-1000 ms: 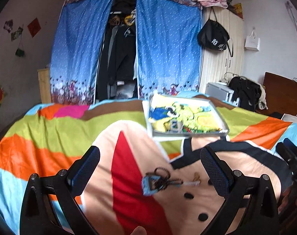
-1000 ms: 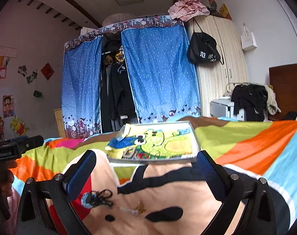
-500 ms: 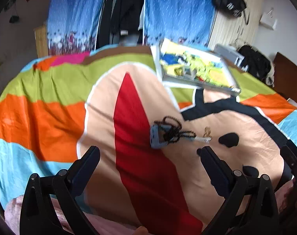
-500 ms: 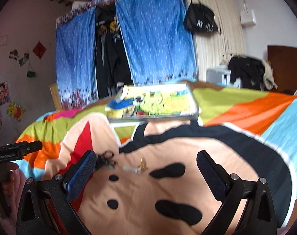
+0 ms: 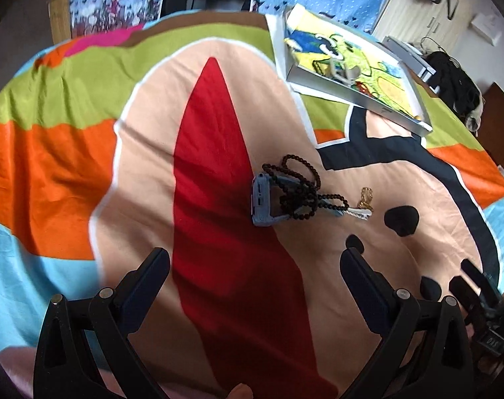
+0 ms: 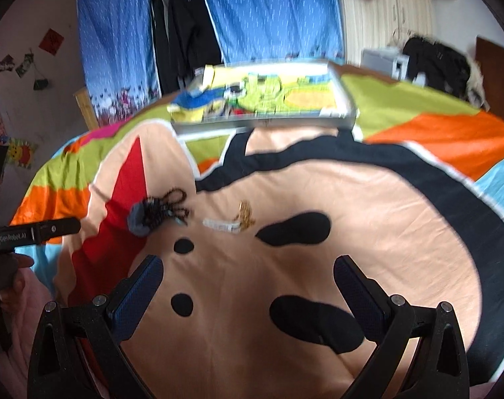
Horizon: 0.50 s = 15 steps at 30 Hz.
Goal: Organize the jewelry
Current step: 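Move both open tools back over the remaining jewelry on the bedspread, then grasp the blue watch with the left tool while the right tool grasps the gold chain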
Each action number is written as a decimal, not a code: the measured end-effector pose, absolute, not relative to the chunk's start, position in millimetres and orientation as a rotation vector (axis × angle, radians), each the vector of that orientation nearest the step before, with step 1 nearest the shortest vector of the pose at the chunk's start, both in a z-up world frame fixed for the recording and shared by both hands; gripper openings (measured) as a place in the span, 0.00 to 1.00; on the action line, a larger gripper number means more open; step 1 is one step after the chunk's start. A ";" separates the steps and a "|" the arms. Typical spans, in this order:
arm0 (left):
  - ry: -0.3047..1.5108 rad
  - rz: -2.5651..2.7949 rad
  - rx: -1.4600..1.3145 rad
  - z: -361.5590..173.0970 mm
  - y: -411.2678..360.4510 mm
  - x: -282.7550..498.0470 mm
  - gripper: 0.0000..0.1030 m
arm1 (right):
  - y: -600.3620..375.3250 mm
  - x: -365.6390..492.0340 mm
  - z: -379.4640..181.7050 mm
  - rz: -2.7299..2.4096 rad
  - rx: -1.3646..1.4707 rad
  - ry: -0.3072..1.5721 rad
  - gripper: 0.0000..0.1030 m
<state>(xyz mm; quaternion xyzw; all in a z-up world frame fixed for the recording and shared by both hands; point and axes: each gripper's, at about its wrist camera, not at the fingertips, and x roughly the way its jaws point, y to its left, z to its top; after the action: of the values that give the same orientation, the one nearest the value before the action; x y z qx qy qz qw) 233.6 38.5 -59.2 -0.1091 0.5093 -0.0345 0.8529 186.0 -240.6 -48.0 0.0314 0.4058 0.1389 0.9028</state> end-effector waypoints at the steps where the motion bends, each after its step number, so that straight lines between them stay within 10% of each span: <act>1: 1.081 -0.068 -0.229 -60.5 38.3 238.4 0.98 | -242.9 190.5 -51.4 0.296 0.084 0.860 1.00; 15: 1.159 -0.032 -0.084 -103.1 31.8 292.2 0.97 | -245.9 254.1 -81.1 0.346 0.078 0.964 1.00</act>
<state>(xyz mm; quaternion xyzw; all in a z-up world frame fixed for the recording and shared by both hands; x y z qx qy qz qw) 292.2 31.8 -103.1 -0.0399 0.5475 -0.0151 0.8357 254.1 -245.9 -81.1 0.0373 0.4611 0.1657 0.8709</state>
